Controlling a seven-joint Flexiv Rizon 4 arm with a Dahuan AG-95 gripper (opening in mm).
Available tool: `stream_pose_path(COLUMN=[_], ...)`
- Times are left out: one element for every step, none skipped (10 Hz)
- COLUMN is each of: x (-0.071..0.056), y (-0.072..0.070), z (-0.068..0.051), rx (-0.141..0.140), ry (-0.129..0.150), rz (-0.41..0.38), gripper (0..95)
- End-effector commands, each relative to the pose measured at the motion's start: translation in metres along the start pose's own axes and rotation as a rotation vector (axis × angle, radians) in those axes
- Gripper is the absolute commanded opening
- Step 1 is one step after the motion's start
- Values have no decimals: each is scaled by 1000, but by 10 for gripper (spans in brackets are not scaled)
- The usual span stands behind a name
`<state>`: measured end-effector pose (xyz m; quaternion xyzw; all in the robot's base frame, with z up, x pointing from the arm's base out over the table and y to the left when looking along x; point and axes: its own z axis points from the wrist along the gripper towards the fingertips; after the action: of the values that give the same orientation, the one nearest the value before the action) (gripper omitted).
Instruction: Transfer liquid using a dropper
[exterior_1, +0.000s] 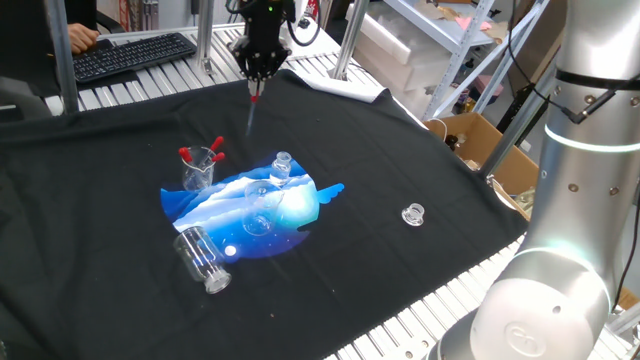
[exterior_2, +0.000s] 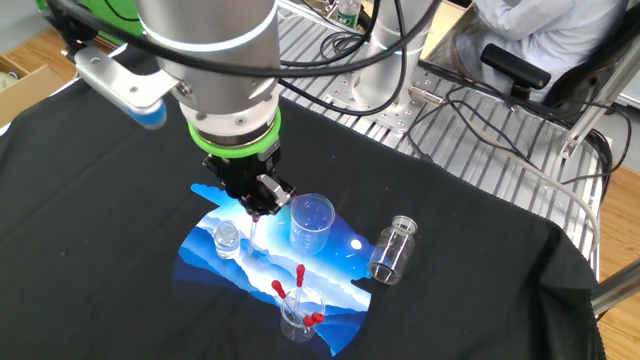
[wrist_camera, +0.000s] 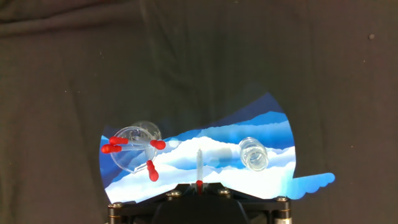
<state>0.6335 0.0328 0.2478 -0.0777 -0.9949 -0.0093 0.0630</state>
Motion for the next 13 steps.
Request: stream_pose_path(x=[-1,-1,-1,-1,-1,-1,-1,-1,-1,-1,-1,-1,-1], y=[0,0,0,0,0,0,0,0,0,0,0,0,0], z=[-1,-1,-1,-1,-1,-1,-1,-1,-1,-1,-1,-1,-1], rx=[26,21,23,30,24,30,39,42,37,33,33,47,59], ry=[-12,-5,-7,-15,-25,-42,-47,-65,-74,-88,-89,-65,-49], rz=[58,78,82,91,95,100,106,131,154,172,179,171,160], gripper=[0,0,0,0,0,0,0,0,0,0,0,0,0])
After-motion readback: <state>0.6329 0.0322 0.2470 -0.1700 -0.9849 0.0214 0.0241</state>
